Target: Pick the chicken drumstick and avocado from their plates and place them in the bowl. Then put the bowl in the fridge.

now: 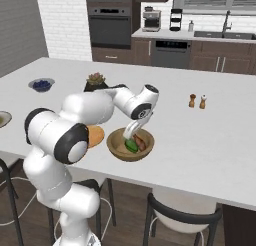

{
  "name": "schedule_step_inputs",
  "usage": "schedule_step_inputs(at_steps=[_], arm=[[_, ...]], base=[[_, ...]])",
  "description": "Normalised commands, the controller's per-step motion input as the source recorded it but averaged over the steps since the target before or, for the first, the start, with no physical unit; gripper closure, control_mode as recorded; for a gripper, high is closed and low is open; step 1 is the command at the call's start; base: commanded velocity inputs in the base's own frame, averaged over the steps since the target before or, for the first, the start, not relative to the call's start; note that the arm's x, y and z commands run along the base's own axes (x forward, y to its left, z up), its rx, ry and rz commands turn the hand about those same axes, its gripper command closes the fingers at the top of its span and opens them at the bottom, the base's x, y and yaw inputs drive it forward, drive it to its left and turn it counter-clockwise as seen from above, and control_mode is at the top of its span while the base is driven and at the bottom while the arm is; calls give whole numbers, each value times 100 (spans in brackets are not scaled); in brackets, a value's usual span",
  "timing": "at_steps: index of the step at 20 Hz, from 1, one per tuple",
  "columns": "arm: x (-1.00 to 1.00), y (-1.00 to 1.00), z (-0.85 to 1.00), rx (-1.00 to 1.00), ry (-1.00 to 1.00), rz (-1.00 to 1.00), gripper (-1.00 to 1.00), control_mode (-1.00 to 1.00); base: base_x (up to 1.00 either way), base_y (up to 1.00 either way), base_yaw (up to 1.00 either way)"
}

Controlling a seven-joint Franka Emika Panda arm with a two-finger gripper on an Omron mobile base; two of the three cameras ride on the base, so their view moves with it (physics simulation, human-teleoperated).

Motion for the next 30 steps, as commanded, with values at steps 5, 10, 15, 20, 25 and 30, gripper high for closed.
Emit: schedule_step_inputs(at_steps=[5,10,15,20,25,30], arm=[[-31,-10,34,8,4,-69,-100,-100],[-1,-1,1,1,9,-98,-100,-100],[0,0,9,5,11,-100,-100,-100],[-12,-11,28,17,14,-92,-100,-100],[-28,-7,18,26,23,-88,-100,-100],[-18,4,-6,17,33,-46,-100,-100]], base=[[0,0,0],[0,0,0],[0,0,0],[0,0,0],[0,0,0],[0,0,0]])
